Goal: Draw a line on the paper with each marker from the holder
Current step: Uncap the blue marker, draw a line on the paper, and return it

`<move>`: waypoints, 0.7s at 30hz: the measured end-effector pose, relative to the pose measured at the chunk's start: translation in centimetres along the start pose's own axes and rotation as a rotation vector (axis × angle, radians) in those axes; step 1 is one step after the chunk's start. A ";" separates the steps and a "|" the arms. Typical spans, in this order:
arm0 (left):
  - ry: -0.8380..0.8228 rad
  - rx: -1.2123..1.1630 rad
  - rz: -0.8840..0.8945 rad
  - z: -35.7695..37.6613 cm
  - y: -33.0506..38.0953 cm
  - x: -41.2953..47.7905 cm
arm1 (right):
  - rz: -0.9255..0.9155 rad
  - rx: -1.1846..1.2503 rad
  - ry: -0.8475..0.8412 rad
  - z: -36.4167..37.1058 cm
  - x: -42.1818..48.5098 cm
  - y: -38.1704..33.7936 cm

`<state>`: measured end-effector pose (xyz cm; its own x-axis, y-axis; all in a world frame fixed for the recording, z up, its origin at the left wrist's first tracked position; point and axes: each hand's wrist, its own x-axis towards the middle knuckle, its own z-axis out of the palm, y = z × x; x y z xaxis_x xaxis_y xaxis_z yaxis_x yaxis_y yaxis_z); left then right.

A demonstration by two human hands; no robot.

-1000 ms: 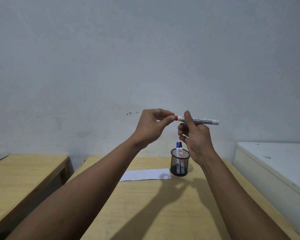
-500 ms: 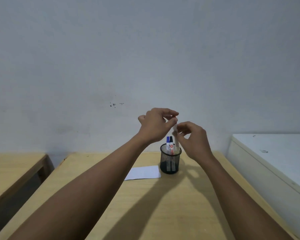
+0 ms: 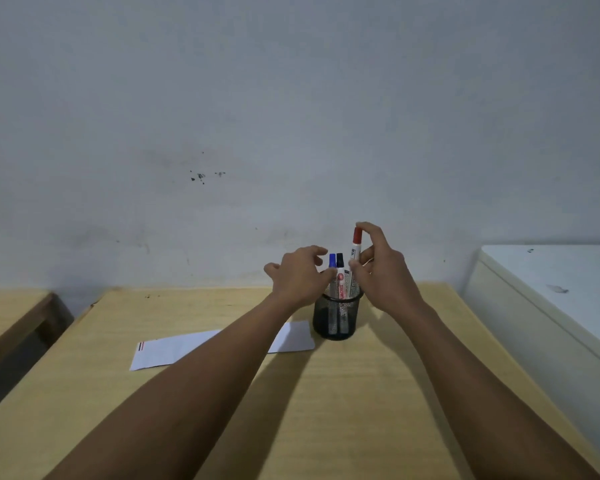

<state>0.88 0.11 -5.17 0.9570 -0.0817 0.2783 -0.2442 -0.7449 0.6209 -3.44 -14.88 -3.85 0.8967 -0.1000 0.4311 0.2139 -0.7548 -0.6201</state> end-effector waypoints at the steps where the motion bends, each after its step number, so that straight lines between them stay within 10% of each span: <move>1: -0.011 0.001 -0.006 0.3 -0.1 0.2 | 0.003 -0.027 -0.019 0.4 0.1 0.3; 21: -0.020 -0.069 -0.009 1.2 0.1 1.1 | 0.046 -0.183 -0.030 2.0 0.1 2.1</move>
<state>2.07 -0.81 -5.68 0.9620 -0.0889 0.2580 -0.2449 -0.6984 0.6725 -2.14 -15.16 -6.38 0.9158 -0.1198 0.3833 0.1005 -0.8557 -0.5077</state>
